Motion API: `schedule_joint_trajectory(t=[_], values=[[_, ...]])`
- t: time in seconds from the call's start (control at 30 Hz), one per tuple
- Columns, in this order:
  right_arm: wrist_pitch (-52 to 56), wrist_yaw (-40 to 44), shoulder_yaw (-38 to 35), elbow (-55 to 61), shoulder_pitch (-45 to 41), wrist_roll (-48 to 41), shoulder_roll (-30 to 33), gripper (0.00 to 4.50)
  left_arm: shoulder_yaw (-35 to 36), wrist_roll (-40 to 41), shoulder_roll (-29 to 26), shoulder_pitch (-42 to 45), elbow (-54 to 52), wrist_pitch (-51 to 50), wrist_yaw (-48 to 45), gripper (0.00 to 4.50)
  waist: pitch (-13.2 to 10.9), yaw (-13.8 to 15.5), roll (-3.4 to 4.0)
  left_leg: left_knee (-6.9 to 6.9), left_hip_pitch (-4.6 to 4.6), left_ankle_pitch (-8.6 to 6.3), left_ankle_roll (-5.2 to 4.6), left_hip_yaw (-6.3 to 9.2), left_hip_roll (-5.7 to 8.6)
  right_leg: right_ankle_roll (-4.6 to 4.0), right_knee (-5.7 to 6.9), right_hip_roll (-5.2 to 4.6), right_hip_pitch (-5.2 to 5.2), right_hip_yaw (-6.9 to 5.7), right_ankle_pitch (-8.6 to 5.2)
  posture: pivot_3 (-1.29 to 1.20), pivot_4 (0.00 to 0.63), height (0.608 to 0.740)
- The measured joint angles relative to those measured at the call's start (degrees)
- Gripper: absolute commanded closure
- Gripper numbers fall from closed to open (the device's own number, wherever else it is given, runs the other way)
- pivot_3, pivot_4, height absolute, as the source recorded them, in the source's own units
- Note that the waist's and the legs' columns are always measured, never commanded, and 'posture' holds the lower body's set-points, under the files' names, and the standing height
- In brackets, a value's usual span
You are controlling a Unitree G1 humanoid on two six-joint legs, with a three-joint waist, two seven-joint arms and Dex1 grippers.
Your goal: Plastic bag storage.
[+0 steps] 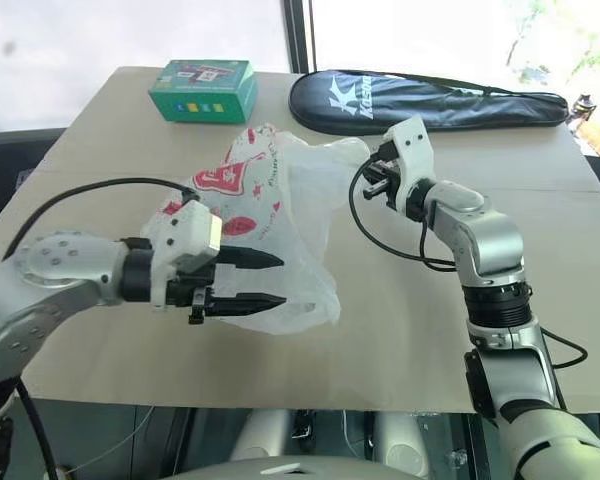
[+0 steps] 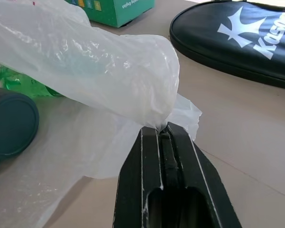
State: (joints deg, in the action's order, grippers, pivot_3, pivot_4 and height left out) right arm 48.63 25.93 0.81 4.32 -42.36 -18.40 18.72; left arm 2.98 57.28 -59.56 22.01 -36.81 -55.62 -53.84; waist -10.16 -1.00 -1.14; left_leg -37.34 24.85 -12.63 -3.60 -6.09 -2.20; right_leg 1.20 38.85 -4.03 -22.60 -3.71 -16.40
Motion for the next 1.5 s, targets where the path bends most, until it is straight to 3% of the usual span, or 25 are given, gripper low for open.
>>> schedule_joint_trajectory(t=[0.1,0.23,0.33,0.5,0.6,0.73,1.13,1.23,1.37,1.5], values=[[0.01,-0.13,-0.01,-0.03,0.03,0.1,0.08,4.5,0.97,11.65,-0.77,0.38,2.93,-7.92,1.15,1.81,-0.01,0.05,0.01,0.01,0.0,0.0,-0.01,-0.06,-0.01,-0.02,-0.02,-0.01,-0.04,0.03,-0.06,0.0,0.15,0.74],[0.01,-0.18,0.07,-0.02,0.03,0.13,-0.02,4.5,0.69,18.62,0.37,1.37,5.72,-12.7,6.89,1.81,-0.01,0.15,0.0,-0.02,-0.01,0.0,-0.02,-0.07,0.0,-0.01,0.0,-0.02,-0.02,0.04,-0.05,0.0,0.15,0.74],[0.01,-0.16,0.45,-0.12,0.0,0.14,-0.12,4.5,-2.56,15.7,2.17,2.75,5.35,-12.91,10.0,1.81,0.0,0.28,0.0,-0.02,-0.05,0.0,-0.02,-0.07,0.03,-0.01,0.04,-0.01,0.01,0.03,-0.05,0.0,0.15,0.74],[0.01,-0.12,0.72,-0.78,-0.14,0.12,-0.51,4.5,-13.57,3.81,8.46,7.15,6.73,-12.42,14.07,1.81,0.0,0.37,-0.01,-0.04,-0.04,0.0,-0.02,-0.08,0.03,-0.01,0.07,0.08,0.02,0.05,-0.04,0.0,0.15,0.74],[0.06,-0.14,0.71,-1.0,-0.14,0.15,-0.52,4.5,-20.09,-3.89,12.36,10.39,8.4,-11.46,14.12,1.81,0.0,0.36,-0.01,-0.04,-0.04,0.0,-0.01,-0.13,0.0,-0.02,0.06,0.09,-0.02,0.1,-0.05,0.0,0.15,0.74],[0.12,-0.13,0.73,-1.17,-0.19,0.16,-0.58,4.5,-23.99,-7.08,15.01,13.2,10.95,-11.96,11.63,1.81,0.0,0.28,-0.01,-0.03,-0.05,0.01,-0.02,-0.15,-0.01,-0.01,0.06,0.09,-0.03,0.12,-0.05,0.0,0.15,0.74],[0.02,-0.16,1.22,-2.89,-1.21,0.46,-1.16,4.5,-19.77,-0.18,17.78,14.9,16.2,-25.75,7.38,1.81,0.0,0.21,-0.01,-0.05,-0.06,0.01,-0.02,-0.15,-0.02,-0.01,0.08,0.07,-0.03,0.13,-0.05,0.0,0.15,0.74],[-0.04,-0.15,1.47,-3.19,-1.34,0.49,-1.33,4.5,-15.7,2.73,16.6,15.02,17.95,-28.88,6.09,1.81,0.0,0.18,-0.01,-0.05,-0.05,0.01,-0.02,-0.14,-0.03,-0.01,0.08,0.07,-0.04,0.12,-0.05,0.0,0.15,0.74],[-0.21,-0.11,1.59,-4.21,-1.55,0.68,-1.79,4.5,-13.44,4.78,10.18,14.86,16.87,-30.35,2.1,1.81,0.0,0.06,-0.01,-0.04,-0.06,0.01,-0.01,-0.15,-0.01,-0.02,0.07,0.04,-0.04,0.13,-0.05,0.0,0.15,0.74],[-0.34,-0.01,2.1,-4.84,-1.82,0.8,-2.39,4.5,-14.32,5.34,10.38,12.89,15.3,-30.5,0.57,1.81,0.0,0.31,-0.01,-0.07,-0.04,0.01,-0.02,-0.13,0.0,-0.01,0.08,0.02,-0.03,0.1,-0.05,0.0,0.15,0.74]])
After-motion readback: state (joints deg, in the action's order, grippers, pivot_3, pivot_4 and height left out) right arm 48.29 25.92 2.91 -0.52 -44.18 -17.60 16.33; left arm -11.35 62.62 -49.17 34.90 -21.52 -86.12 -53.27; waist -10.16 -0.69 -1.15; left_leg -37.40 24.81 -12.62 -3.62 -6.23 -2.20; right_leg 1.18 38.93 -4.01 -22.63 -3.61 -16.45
